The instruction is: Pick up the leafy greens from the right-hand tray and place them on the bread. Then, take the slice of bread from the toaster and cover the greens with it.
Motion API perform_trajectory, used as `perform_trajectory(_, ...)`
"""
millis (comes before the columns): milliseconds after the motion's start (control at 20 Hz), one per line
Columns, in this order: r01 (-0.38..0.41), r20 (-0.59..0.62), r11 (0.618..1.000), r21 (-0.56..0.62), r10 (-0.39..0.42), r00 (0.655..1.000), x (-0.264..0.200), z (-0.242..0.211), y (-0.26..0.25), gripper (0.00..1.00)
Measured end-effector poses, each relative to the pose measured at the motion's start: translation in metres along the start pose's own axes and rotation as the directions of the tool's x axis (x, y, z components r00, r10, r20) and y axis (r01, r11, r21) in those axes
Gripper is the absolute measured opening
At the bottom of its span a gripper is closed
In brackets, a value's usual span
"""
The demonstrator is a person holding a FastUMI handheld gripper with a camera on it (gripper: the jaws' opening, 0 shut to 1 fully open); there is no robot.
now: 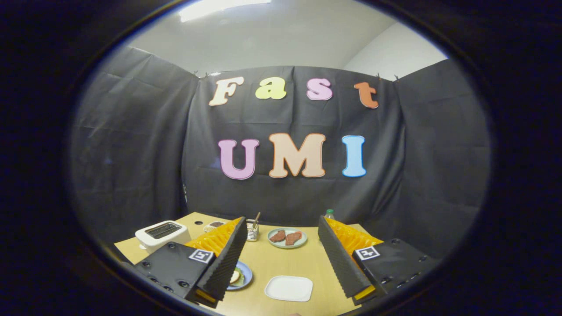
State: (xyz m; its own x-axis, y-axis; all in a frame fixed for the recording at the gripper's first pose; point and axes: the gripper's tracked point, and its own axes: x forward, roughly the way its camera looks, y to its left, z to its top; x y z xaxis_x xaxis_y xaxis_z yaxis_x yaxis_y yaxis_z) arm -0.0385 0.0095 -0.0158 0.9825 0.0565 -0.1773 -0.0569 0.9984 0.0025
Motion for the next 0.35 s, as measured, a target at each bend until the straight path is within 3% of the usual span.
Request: perform_trajectory(350, 0.063, 0.051, 0.998, 0.019, -0.064, 0.997, -0.021, 0.017, -0.013, 1.0)
